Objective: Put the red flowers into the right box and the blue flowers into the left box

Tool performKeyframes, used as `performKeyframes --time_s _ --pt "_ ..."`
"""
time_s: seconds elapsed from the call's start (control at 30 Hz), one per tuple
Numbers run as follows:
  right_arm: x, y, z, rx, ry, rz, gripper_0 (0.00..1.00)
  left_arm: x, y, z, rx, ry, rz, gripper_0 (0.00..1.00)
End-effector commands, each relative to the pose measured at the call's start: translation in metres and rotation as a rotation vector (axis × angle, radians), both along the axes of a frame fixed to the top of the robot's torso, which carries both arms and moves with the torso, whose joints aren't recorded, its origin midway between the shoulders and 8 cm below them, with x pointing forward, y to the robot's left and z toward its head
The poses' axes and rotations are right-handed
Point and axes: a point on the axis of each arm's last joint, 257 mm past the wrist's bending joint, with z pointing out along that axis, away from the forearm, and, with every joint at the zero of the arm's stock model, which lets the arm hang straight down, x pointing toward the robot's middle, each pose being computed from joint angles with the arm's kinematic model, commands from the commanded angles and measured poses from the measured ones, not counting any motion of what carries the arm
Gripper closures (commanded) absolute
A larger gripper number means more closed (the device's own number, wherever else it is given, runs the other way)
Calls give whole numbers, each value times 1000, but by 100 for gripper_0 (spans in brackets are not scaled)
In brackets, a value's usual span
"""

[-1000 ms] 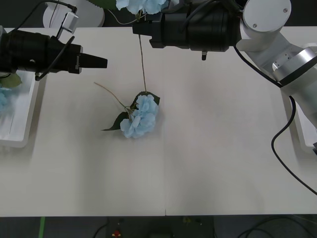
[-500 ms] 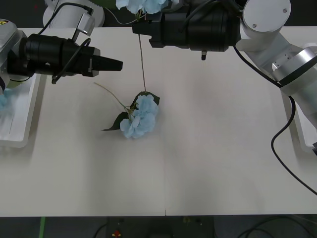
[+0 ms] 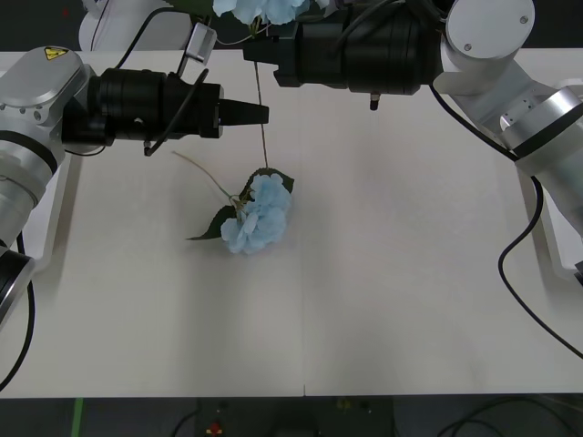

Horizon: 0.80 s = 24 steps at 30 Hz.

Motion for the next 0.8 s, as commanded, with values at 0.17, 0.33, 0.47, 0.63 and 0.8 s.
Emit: performKeyframes --time_s 0.17,0.33,0.47,0.63,0.8 --pt "-12 22 31 34 -34 40 100 -10 -26 0 -15 -14 -29 100" --pt "-11 21 31 34 -35 39 100 -10 -25 1 -18 -7 -27 100" --pt "-12 22 31 35 -35 41 100 -9 -24 1 -20 -3 -26 100" --pt "-12 21 31 35 -35 41 100 -8 -20 2 -20 0 -20 100" --pt "-8 20 34 40 -49 27 31 -6 -13 4 -15 1 -11 100"
